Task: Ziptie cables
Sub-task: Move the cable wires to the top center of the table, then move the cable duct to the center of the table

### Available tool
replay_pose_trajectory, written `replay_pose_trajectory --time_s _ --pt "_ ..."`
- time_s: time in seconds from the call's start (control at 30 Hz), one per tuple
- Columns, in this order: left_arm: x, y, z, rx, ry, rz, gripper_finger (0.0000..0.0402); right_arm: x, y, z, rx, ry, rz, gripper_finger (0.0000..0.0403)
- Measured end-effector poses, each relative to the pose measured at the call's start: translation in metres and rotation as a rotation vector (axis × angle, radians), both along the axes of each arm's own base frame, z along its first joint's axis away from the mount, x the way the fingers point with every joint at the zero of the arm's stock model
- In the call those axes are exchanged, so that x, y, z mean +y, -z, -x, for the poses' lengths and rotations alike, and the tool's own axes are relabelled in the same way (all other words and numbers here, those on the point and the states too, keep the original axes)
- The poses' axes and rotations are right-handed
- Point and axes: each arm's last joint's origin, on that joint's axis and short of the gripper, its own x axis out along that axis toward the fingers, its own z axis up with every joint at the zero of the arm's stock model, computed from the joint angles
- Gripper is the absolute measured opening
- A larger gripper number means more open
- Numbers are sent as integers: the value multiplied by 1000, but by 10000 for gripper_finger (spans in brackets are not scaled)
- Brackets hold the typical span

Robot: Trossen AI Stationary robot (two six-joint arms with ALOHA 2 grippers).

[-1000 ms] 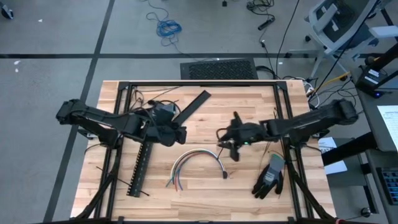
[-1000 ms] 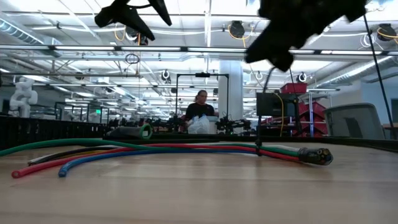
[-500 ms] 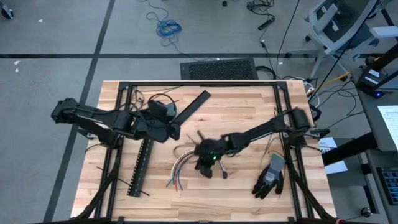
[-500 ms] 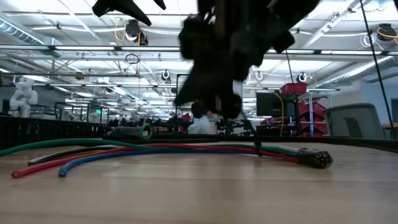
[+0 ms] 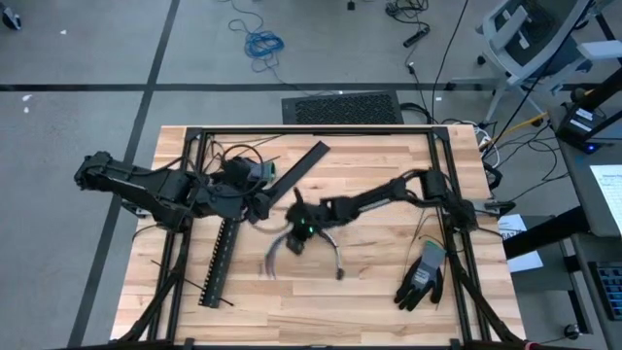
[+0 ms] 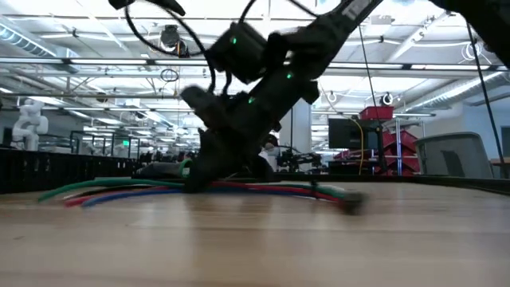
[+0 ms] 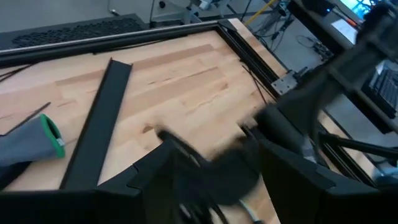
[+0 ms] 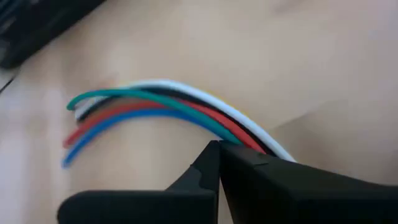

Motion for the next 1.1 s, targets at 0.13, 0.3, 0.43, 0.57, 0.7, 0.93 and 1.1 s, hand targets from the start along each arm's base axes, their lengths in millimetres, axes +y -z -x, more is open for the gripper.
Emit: replay_pose_trajectory --time_s 0.13,0.3,0.43,0.57,0.7,0.93,1.1 --pt "-6 0 2 -2 27 2 222 -53 0 7 49 177 32 0" --pt "-11 0 3 -2 52 4 222 -101 -7 26 152 219 92 0" --pt "-13 0 3 -1 59 2 222 -121 -17 47 289 203 209 0" --pt "-12 0 4 -1 46 -18 222 -128 -32 64 405 169 319 0" --pt "-12 0 4 10 47 -46 222 -127 -66 69 300 124 284 0" --pt "-6 22 18 180 -131 100 222 -91 -169 91 -21 -2 297 0" --pt "-13 46 20 450 -165 252 222 -79 -227 131 -139 11 409 0"
